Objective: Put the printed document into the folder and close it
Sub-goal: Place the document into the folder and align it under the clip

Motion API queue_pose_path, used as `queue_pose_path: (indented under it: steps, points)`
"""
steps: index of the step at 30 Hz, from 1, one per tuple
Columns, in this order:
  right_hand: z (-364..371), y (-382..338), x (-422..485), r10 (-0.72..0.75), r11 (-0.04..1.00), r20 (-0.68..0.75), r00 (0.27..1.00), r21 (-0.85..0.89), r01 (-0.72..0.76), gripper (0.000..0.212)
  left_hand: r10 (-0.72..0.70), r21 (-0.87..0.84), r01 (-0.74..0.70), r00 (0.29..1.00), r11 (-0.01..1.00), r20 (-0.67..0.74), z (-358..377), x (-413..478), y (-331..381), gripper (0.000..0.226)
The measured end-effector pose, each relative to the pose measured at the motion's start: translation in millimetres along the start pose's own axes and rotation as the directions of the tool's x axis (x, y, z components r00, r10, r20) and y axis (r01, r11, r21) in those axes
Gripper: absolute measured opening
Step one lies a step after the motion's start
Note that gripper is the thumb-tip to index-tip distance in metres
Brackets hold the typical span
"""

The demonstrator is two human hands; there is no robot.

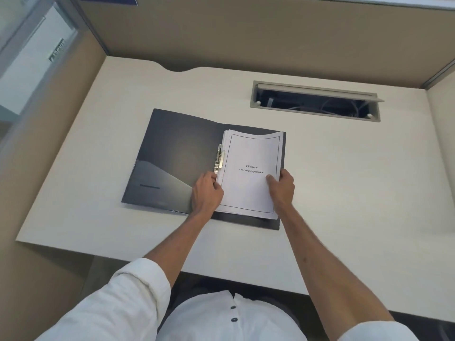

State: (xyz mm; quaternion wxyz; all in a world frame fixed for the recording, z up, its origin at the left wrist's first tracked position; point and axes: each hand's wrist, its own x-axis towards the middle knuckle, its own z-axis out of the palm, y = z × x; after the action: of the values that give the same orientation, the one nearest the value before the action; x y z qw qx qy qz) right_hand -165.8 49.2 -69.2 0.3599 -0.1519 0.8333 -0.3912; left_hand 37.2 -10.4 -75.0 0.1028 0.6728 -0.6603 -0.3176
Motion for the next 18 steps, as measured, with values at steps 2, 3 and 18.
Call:
queue_pose_path:
  steps: [2,3,18]
  points:
    - [0.6,0.5,0.7,-0.038,0.997,0.000,0.999,-0.069,0.038,0.013,-0.005,-0.006,0.005,1.000,1.000,-0.001,0.9,-0.1,0.1,0.029]
    - [0.6,1.1,1.6,-0.053,0.994,-0.001,0.999,-0.094,0.053,0.012,-0.008,-0.011,0.008,1.000,1.000,-0.001,0.8,-0.2,0.3,0.029]
    - [3.8,10.8,11.3,-0.060,0.978,-0.019,0.998,-0.199,0.055,0.021,-0.011,-0.042,0.011,1.000,0.999,0.015,2.0,-3.6,1.3,0.029]
